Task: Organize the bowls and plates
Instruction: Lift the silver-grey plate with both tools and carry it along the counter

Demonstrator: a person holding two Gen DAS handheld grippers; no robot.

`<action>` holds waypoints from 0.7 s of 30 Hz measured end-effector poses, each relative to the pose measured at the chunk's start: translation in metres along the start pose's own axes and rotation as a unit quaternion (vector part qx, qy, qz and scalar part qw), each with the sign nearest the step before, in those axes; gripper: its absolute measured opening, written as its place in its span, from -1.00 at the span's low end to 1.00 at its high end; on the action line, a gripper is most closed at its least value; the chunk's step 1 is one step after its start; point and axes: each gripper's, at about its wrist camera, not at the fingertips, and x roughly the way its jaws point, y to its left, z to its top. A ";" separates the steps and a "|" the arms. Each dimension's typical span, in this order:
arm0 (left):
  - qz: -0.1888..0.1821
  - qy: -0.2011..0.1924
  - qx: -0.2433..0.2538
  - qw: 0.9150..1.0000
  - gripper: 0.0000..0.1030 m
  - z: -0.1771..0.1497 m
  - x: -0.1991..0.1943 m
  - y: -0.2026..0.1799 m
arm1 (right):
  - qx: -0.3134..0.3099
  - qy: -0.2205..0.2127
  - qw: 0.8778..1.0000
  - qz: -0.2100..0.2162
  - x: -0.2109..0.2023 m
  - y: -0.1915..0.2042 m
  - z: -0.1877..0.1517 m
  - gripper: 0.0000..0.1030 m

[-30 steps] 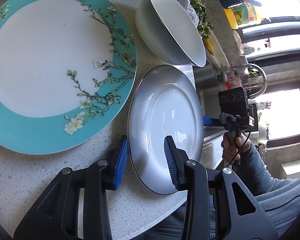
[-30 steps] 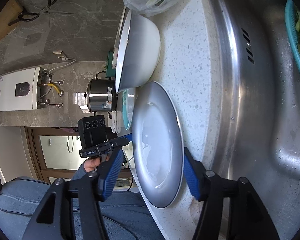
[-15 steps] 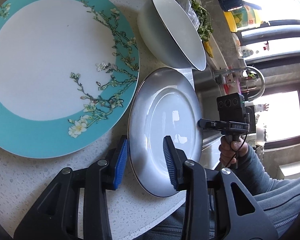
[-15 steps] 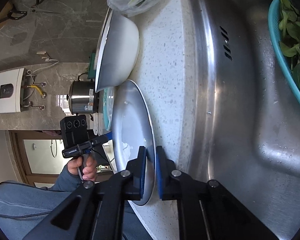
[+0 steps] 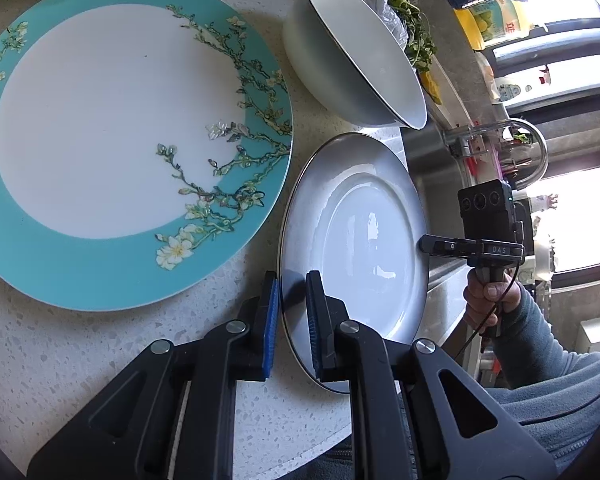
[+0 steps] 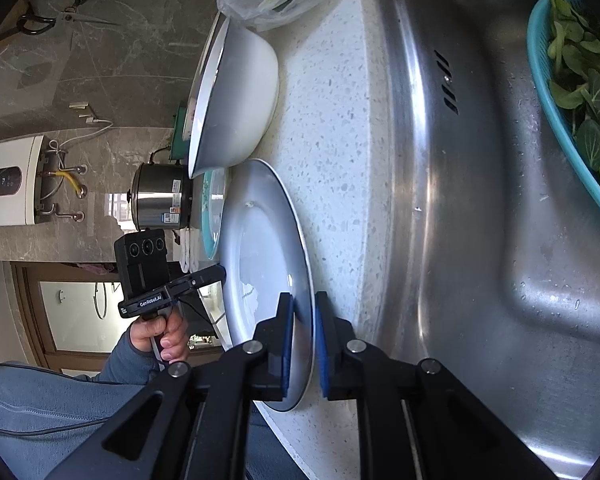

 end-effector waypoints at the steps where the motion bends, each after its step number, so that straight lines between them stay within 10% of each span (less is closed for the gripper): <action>1: 0.000 0.000 -0.002 1.000 -0.78 0.000 0.001 -0.001 | 0.001 -0.002 1.000 0.000 0.000 0.000 0.000 -0.75; 21: 0.017 -0.001 -0.012 1.000 -0.78 0.008 0.008 -0.016 | 0.041 -0.028 0.999 -0.004 -0.002 0.000 -0.009 -0.73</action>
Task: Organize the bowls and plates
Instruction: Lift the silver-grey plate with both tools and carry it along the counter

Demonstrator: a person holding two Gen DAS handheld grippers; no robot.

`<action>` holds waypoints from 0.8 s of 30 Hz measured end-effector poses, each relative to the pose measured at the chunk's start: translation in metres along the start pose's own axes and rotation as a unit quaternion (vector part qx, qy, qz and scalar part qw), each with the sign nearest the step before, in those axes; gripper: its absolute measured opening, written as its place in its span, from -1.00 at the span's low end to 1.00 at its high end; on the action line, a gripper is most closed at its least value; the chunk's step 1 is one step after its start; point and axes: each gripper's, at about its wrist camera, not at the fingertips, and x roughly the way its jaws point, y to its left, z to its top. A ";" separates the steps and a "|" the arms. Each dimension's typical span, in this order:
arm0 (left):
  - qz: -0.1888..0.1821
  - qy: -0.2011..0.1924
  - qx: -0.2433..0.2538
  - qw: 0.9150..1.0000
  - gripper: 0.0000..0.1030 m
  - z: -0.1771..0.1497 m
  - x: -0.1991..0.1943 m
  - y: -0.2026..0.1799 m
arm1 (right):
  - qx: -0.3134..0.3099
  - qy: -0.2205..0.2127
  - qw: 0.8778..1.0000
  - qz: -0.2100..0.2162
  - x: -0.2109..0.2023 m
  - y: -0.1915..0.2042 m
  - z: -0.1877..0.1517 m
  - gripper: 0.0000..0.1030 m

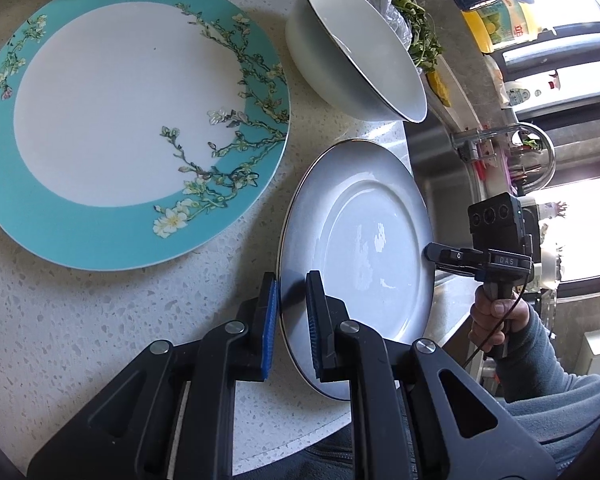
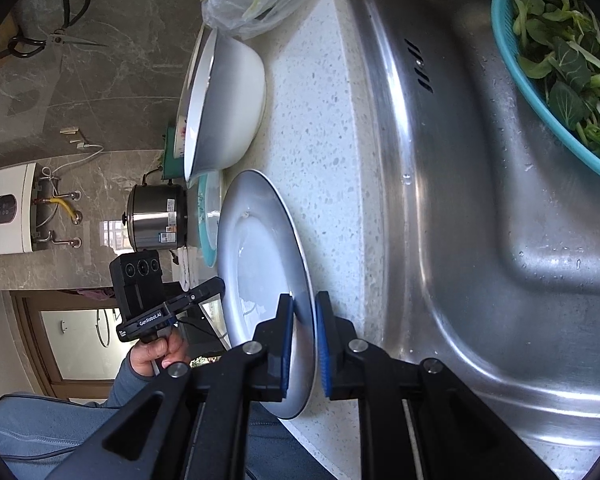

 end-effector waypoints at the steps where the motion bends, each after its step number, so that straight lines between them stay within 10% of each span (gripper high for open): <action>1: 0.000 -0.001 0.001 1.000 -0.78 -0.001 -0.001 -0.002 | -0.002 -0.002 1.000 0.001 -0.001 0.002 0.000 -0.73; 24: 0.010 -0.059 -0.011 0.998 -0.78 -0.018 -0.133 0.019 | -0.065 0.012 0.998 0.020 0.038 0.100 -0.007 -0.73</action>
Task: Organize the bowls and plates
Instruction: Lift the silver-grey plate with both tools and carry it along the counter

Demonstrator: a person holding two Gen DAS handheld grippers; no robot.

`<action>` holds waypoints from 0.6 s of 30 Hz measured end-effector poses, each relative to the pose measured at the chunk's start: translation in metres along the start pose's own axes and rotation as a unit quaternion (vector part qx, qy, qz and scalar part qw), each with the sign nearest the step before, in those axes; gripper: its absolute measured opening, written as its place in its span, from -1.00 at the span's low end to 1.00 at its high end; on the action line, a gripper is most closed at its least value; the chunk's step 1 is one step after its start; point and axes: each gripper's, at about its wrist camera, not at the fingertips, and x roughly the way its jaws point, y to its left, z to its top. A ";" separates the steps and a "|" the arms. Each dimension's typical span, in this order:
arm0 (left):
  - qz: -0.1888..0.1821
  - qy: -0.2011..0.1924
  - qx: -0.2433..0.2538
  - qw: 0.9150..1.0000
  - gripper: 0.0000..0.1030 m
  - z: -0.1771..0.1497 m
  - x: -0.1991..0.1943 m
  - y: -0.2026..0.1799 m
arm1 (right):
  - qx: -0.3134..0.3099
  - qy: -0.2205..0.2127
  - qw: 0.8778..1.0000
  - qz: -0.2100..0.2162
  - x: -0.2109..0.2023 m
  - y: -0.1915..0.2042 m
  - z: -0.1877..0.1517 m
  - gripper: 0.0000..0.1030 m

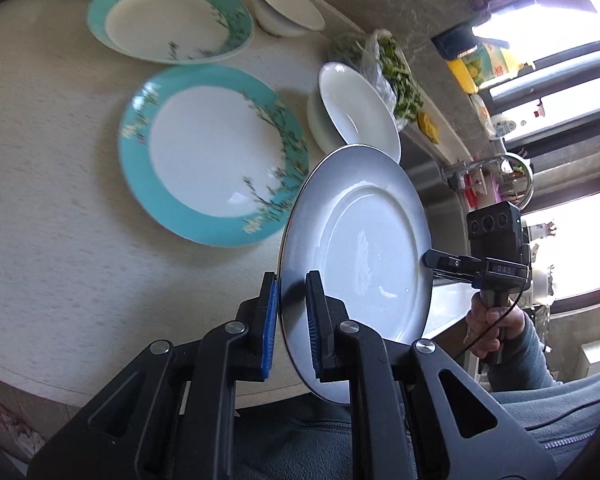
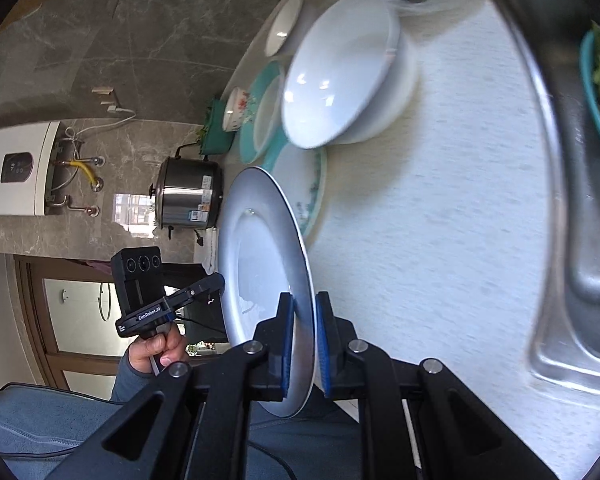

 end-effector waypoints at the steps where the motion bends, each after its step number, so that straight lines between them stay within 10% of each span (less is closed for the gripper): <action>1: 0.001 -0.003 0.000 1.000 -0.78 0.003 -0.012 0.011 | -0.002 0.000 1.000 0.001 0.007 0.007 0.003 -0.73; 18: 0.040 -0.001 -0.014 0.999 -0.72 0.056 -0.144 0.239 | 0.008 0.021 1.000 -0.012 0.208 0.095 0.035 -0.73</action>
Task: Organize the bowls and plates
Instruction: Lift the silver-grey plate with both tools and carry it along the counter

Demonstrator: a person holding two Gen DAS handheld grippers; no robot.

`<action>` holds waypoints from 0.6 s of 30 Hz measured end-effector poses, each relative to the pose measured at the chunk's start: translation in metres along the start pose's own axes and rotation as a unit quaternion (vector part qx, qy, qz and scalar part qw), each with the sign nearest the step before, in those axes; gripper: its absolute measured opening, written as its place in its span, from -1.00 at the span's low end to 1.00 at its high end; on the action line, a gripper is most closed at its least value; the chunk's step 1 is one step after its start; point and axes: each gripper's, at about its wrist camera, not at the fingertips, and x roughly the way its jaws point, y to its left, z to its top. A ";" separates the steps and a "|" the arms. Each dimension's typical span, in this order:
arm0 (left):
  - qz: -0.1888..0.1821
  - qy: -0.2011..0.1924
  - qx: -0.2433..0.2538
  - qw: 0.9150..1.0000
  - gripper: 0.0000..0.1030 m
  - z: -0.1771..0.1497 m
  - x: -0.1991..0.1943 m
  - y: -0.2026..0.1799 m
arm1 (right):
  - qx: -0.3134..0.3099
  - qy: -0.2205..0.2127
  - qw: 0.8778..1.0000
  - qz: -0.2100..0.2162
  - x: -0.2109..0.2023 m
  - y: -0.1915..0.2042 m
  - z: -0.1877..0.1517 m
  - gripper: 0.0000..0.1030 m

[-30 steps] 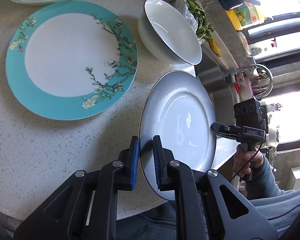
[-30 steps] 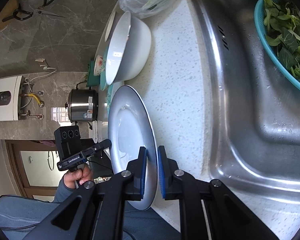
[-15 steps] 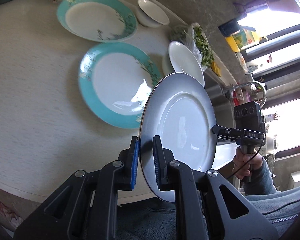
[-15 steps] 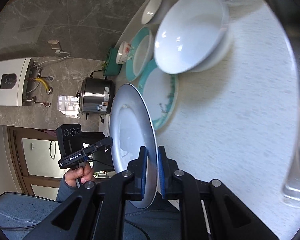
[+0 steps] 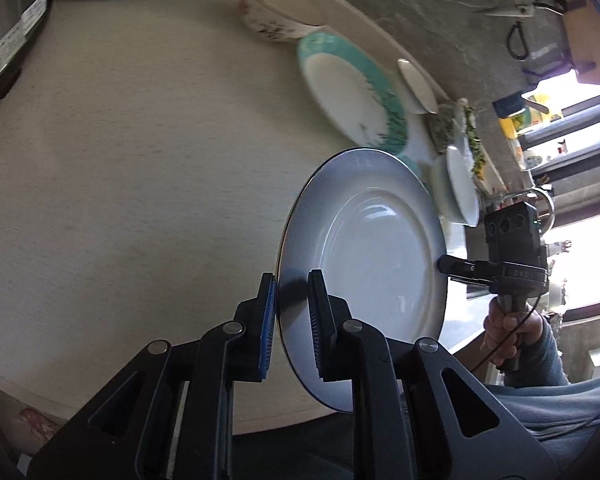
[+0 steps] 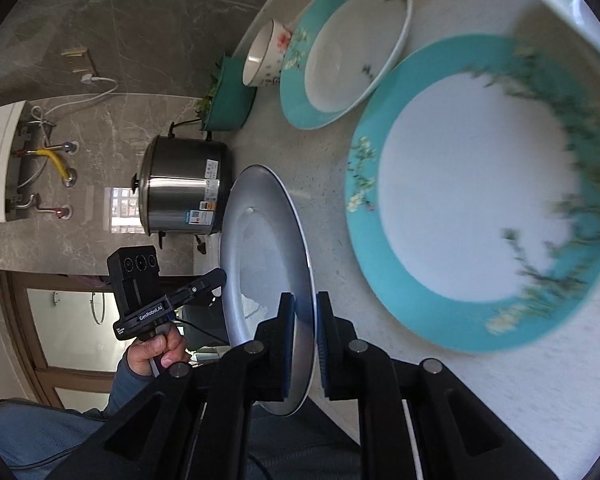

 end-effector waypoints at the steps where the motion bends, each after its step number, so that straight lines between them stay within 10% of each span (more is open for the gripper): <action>1: 0.002 0.003 -0.001 1.000 -0.72 0.004 -0.002 0.019 | 0.005 -0.001 1.000 -0.004 0.010 0.002 0.000 -0.73; 18: 0.018 0.038 0.043 0.998 -0.68 0.039 0.006 0.118 | 0.022 -0.024 0.992 -0.121 0.077 0.019 0.003 -0.66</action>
